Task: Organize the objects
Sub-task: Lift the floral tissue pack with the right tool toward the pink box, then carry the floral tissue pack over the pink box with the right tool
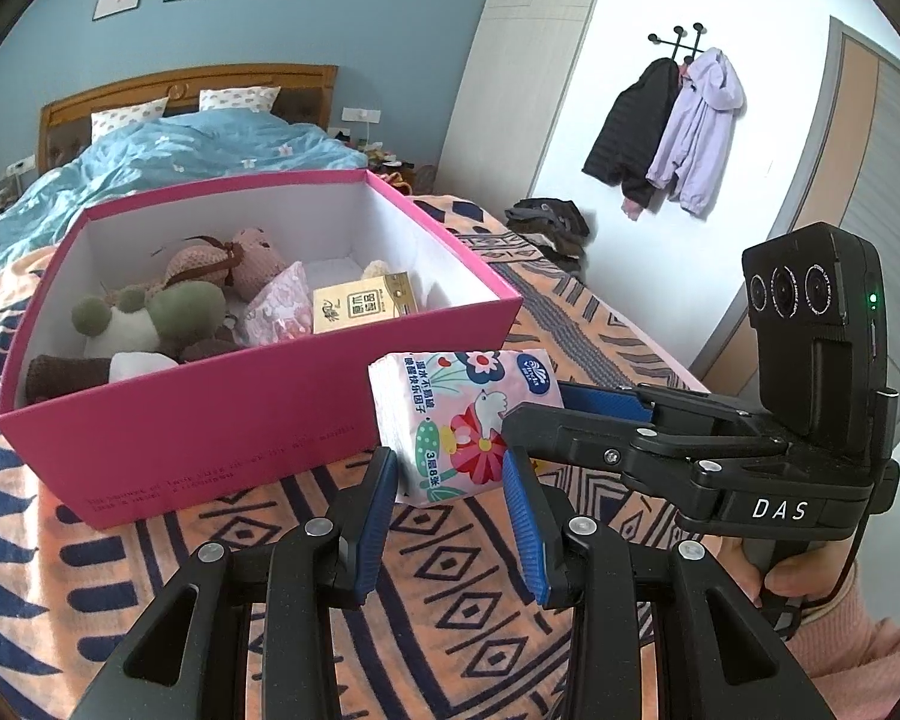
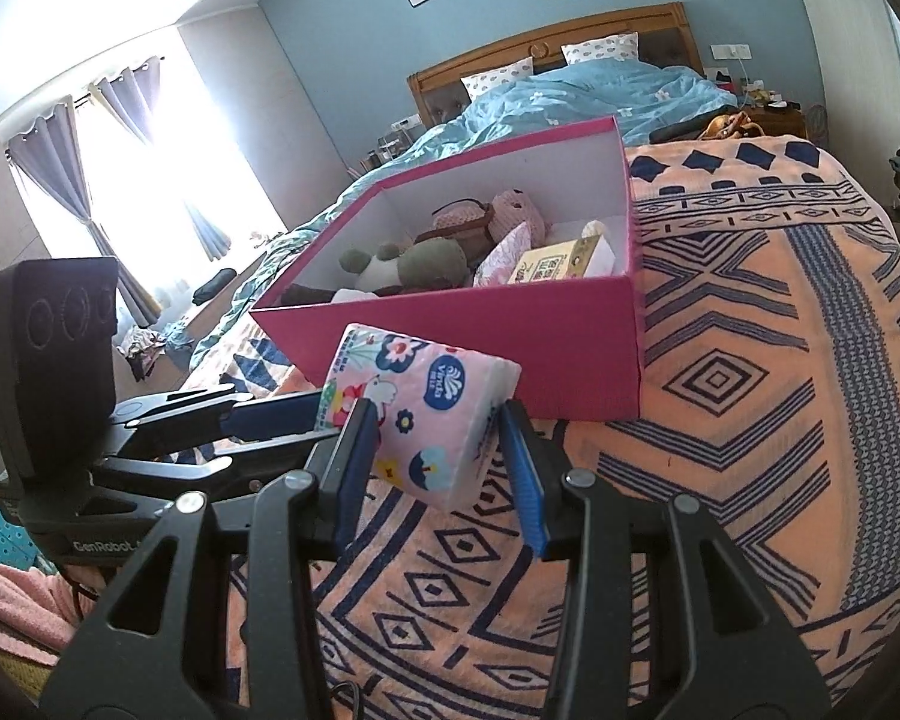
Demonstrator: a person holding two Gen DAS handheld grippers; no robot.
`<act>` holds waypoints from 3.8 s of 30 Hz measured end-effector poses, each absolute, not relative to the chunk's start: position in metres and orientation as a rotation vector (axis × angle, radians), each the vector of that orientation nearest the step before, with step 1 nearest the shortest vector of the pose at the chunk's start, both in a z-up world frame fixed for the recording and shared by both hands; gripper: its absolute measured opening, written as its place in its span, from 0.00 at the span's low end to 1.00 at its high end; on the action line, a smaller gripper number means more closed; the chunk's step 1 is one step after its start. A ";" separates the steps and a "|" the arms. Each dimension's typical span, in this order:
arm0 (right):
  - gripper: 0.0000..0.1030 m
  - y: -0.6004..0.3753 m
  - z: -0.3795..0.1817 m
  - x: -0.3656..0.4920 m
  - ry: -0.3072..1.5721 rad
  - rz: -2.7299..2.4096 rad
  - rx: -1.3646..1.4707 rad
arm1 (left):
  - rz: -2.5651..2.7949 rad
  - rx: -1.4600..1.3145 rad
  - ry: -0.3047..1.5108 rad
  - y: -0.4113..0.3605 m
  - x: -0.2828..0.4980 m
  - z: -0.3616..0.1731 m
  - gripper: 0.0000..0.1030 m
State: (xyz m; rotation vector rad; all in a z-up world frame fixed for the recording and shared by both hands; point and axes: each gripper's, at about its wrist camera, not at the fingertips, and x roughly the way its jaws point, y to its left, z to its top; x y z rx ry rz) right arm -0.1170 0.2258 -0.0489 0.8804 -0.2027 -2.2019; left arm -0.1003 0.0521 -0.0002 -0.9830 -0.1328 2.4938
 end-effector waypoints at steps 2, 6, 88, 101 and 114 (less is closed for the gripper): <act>0.44 0.225 -0.048 -0.117 -0.204 -2.201 0.877 | 2.497 -0.980 -0.129 0.052 -0.101 0.001 0.35; 0.44 0.225 -0.045 -0.118 -0.201 -2.202 0.868 | 2.501 -0.972 -0.128 0.051 -0.102 0.004 0.35; 0.44 0.208 -0.016 -0.164 -0.226 -2.192 0.802 | 2.579 -0.930 -0.125 0.039 -0.144 0.029 0.35; 0.44 0.206 -0.016 -0.168 -0.228 -2.192 0.803 | 2.582 -0.934 -0.131 0.037 -0.150 0.030 0.35; 0.44 0.205 -0.016 -0.176 -0.228 -2.197 0.802 | 2.583 -0.930 -0.129 0.035 -0.156 0.032 0.35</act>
